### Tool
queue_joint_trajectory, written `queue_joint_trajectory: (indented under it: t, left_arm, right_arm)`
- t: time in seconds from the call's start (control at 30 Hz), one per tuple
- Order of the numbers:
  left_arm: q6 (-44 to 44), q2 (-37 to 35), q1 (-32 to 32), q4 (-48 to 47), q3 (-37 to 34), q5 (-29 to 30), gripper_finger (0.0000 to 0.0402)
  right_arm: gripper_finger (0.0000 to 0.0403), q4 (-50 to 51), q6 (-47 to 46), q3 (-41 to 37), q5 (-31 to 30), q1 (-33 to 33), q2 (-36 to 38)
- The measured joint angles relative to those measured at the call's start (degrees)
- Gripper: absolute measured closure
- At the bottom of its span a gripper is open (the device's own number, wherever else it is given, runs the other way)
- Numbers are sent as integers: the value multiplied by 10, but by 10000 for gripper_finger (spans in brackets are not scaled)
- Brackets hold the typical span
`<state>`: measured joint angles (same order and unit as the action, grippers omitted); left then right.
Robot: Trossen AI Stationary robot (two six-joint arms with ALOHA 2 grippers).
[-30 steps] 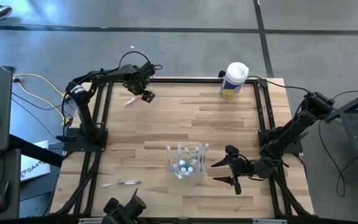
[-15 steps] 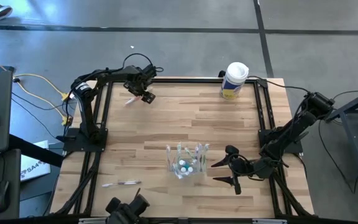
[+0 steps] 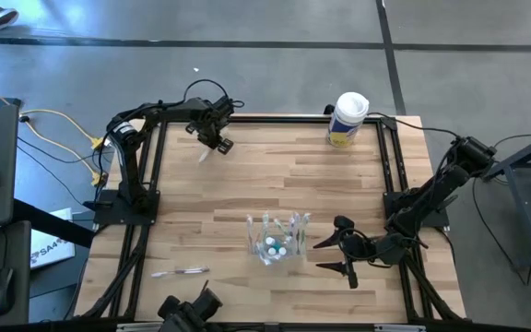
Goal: Pick & Place toothbrushing station
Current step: Put the orange toothbrush into the transparent organizer
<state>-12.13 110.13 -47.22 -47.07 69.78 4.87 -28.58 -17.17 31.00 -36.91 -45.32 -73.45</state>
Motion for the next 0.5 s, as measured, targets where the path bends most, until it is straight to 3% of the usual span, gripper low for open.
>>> queue_joint_trajectory:
  t: [0.23, 0.5]
  left_arm:
    - [-21, -5, 15, -6, 0, 8, 376]
    - [-30, -55, 99, -35, -6, 91, 376]
  right_arm:
    - [182, 25, -38, 0, 13, 0, 0]
    - [182, 32, -41, 0, 27, 0, 0]
